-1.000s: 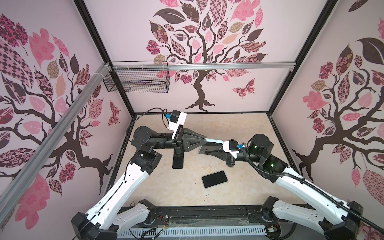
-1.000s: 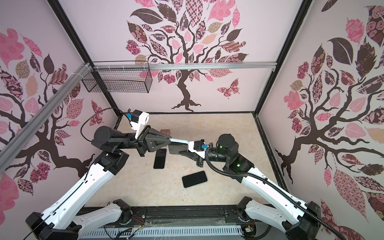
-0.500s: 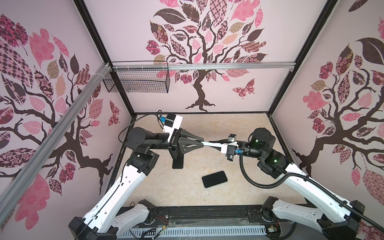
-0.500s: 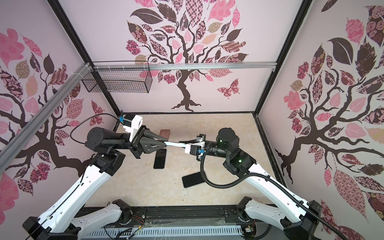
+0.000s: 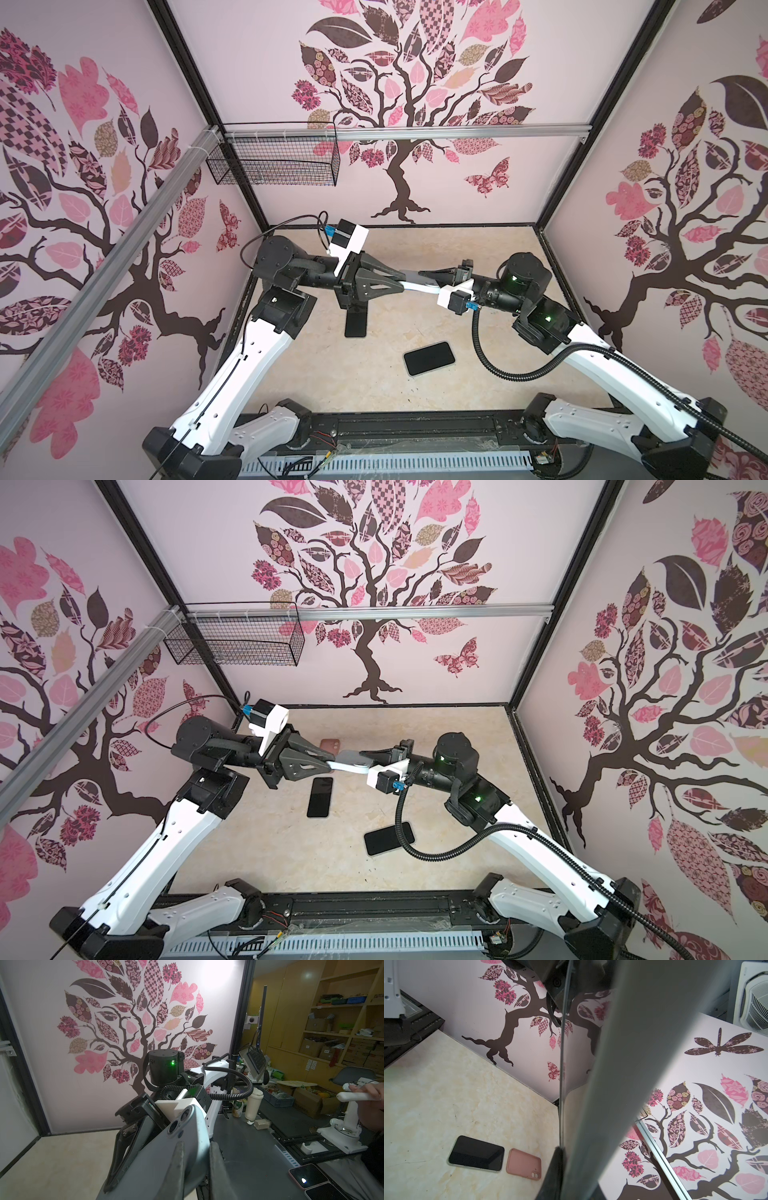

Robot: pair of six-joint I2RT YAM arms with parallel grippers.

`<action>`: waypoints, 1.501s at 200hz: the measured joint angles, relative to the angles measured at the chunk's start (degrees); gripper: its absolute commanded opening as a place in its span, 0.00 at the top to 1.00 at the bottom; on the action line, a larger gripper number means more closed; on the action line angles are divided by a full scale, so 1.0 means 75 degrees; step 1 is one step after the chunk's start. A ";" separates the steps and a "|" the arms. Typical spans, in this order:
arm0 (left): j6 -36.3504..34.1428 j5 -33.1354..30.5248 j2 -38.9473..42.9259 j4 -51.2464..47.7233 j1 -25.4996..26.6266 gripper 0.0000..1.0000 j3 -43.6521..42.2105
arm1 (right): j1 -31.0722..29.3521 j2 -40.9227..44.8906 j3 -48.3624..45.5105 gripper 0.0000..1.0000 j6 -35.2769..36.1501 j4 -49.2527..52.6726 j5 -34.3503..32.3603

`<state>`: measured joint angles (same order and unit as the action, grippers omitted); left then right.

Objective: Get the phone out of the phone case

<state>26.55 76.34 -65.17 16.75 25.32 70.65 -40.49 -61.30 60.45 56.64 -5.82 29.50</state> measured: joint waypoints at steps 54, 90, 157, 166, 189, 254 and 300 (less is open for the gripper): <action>-0.0035 0.0213 -0.0353 -0.0592 -0.0242 1.00 0.0300 | 0.0134 -0.0087 -0.0009 1.00 0.0233 0.0029 -0.0367; 0.0035 0.0233 -0.0443 -0.0909 -0.0259 1.00 0.0478 | 0.0140 -0.0085 -0.0012 1.00 0.0312 -0.0006 -0.0463; 0.1061 -0.0632 -0.1346 -0.3022 0.0125 1.00 0.0699 | -0.0076 -0.0653 -0.0382 1.00 0.1836 -0.0216 -0.1719; 0.1084 -0.0720 -0.1431 -0.3223 0.0122 1.00 0.0699 | -0.0076 -0.0667 -0.0396 1.00 0.1897 -0.0128 -0.1801; 0.0941 -0.0968 -0.1338 -0.3570 0.0108 1.00 0.0726 | -0.0096 -0.0664 -0.0396 1.00 0.1886 -0.0079 -0.1888; -0.0017 -0.2946 -0.0283 -0.3876 -0.0326 0.63 0.0851 | 0.0076 -0.0353 -0.1081 1.00 0.0277 -0.0484 -0.1979; -0.0612 -0.3348 0.0734 -0.2812 -0.0326 0.48 0.0309 | 0.0233 0.0376 -0.1836 1.00 -0.1690 -0.0991 -0.1212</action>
<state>21.96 51.22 -59.66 -4.34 22.87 72.97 -38.74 -58.48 46.68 43.97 -13.26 20.40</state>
